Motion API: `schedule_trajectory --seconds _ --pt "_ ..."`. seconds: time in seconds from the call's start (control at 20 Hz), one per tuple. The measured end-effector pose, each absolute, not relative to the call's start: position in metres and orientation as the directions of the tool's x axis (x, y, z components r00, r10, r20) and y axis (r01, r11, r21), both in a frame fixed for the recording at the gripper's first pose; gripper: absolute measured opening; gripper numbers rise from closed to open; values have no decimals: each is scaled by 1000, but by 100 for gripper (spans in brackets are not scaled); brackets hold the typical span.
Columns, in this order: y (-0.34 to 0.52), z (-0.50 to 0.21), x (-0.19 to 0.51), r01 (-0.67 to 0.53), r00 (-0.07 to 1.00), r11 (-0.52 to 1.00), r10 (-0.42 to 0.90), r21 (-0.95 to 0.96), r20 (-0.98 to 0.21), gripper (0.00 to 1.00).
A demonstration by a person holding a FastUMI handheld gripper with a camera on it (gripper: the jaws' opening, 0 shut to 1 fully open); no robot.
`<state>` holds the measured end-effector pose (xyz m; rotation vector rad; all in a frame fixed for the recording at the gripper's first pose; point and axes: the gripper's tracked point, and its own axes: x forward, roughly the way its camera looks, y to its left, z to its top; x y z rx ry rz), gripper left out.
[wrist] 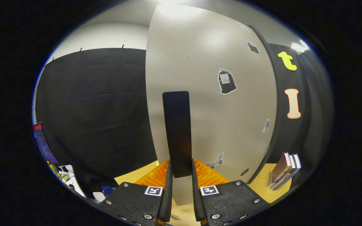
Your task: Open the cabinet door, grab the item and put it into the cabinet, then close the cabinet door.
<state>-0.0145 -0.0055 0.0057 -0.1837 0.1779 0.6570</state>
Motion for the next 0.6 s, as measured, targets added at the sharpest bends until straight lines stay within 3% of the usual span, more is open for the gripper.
schedule_trajectory --seconds 0.25,0.6 --pt "-52 13 -38 -674 729 732 640 -95 -242 29" --pt "-119 11 -52 -619 775 781 593 -76 -217 28"
